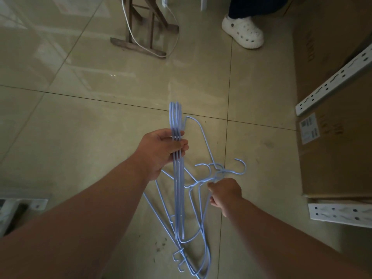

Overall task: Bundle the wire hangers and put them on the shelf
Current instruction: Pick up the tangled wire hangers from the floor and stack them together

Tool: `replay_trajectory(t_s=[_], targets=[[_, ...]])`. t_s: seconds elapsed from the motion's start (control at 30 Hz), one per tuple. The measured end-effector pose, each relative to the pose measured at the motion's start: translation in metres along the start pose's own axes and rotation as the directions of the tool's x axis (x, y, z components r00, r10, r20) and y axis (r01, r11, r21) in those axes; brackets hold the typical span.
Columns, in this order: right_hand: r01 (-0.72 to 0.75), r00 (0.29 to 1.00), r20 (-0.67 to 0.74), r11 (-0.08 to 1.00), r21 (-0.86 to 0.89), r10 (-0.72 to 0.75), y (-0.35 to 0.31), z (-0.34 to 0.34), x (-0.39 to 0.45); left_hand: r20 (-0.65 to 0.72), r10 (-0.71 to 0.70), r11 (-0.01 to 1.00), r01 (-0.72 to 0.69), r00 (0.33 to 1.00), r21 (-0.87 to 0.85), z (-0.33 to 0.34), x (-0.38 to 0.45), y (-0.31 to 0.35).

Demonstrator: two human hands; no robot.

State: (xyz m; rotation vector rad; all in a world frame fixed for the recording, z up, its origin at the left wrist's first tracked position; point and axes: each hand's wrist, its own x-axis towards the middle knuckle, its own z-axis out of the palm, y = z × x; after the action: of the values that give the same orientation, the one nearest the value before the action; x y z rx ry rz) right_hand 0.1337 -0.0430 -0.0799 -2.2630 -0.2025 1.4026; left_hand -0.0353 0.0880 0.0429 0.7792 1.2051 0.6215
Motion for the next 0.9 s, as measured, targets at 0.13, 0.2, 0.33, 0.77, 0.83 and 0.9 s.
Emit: replay_trajectory(t_s=[0.13, 0.2, 0.33, 0.77, 0.83, 0.9], targets=[[0.059, 0.998, -0.009, 0.962, -0.265, -0.063, 0.010, 0.005, 0.010, -0.004, 0.000, 1.000, 0.000, 1.000, 0.012, -0.005, 0.001, -0.001], [0.077, 0.997, 0.009, 0.940, -0.332, -0.079, 0.013, 0.007, 0.015, -0.007, 0.002, 1.000, -0.002, 1.000, 0.015, -0.006, 0.001, 0.001], [0.136, 0.990, 0.004, 0.951, -0.278, -0.141, 0.009, 0.007, 0.012, -0.001, 0.010, 1.000, -0.010, 1.000, 0.011, -0.006, 0.001, 0.004], [0.423, 0.866, 0.178, 0.875, 0.237, -0.467, -0.058, -0.017, -0.043, -0.055, 0.103, 0.995, -0.103, 0.993, 0.010, 0.021, -0.001, 0.004], [0.443, 0.833, 0.223, 0.852, 0.278, -0.506, -0.066, -0.017, -0.054, -0.044, 0.114, 0.993, -0.114, 0.992, 0.004, 0.026, -0.002, 0.004], [0.459, 0.807, 0.250, 0.834, 0.305, -0.535, -0.072, -0.017, -0.064, -0.028, 0.119, 0.993, -0.119, 0.992, 0.007, 0.032, -0.003, 0.003]])
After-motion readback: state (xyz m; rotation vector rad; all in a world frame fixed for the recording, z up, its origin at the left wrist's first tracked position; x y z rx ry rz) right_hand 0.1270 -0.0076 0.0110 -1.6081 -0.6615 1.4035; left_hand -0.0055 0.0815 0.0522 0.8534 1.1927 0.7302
